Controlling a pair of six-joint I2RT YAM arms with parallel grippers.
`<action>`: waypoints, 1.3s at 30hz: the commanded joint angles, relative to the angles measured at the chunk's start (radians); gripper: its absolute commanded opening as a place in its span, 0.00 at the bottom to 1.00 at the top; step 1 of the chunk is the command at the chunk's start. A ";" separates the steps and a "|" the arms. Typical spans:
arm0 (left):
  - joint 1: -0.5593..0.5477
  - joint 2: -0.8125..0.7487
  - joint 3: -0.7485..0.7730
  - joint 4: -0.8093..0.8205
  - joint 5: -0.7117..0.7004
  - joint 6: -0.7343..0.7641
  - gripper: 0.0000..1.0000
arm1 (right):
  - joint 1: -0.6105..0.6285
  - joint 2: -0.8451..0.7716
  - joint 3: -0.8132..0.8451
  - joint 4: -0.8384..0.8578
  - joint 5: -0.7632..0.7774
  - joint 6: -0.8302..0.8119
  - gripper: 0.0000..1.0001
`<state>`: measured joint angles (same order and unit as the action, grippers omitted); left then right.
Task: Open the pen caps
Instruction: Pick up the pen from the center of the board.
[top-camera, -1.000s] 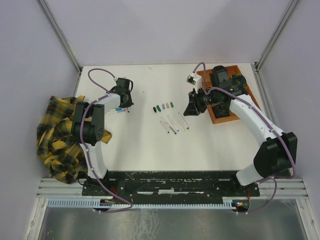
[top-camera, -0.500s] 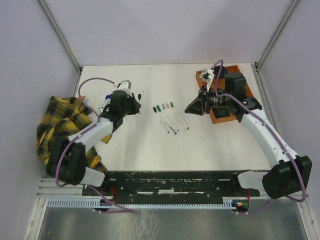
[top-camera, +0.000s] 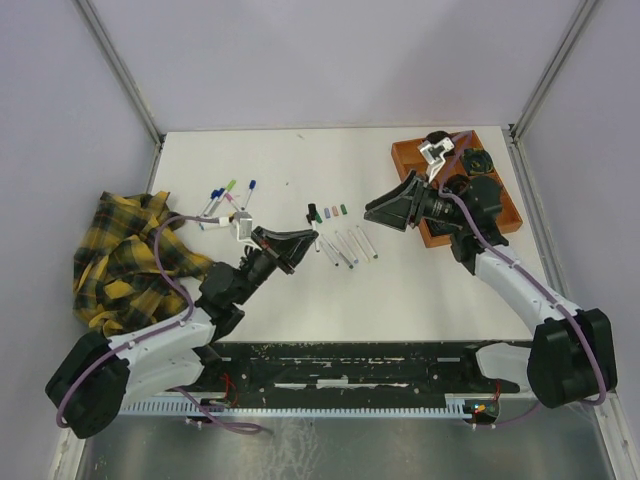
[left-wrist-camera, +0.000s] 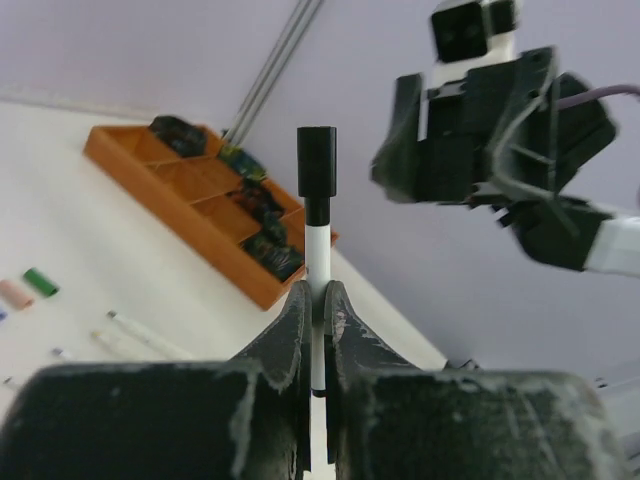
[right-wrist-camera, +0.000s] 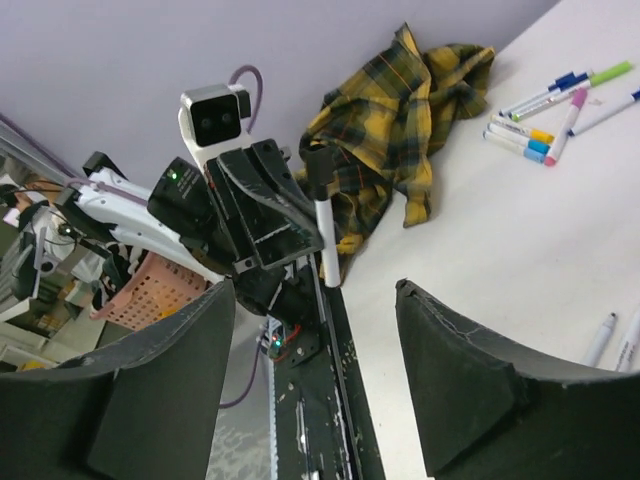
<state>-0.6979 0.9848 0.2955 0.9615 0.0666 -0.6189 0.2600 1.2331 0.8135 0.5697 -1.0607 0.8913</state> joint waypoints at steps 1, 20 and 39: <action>-0.078 -0.013 -0.029 0.307 -0.075 -0.051 0.03 | 0.015 -0.014 -0.067 0.486 0.044 0.254 0.74; -0.298 0.193 0.039 0.533 -0.167 0.033 0.03 | 0.178 -0.020 -0.118 0.476 0.097 0.129 0.65; -0.331 0.280 0.070 0.574 -0.192 0.032 0.03 | 0.255 0.002 -0.097 0.368 0.088 0.043 0.32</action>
<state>-1.0195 1.2503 0.3267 1.4624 -0.1043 -0.6250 0.5087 1.2358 0.6933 0.9089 -0.9813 0.9604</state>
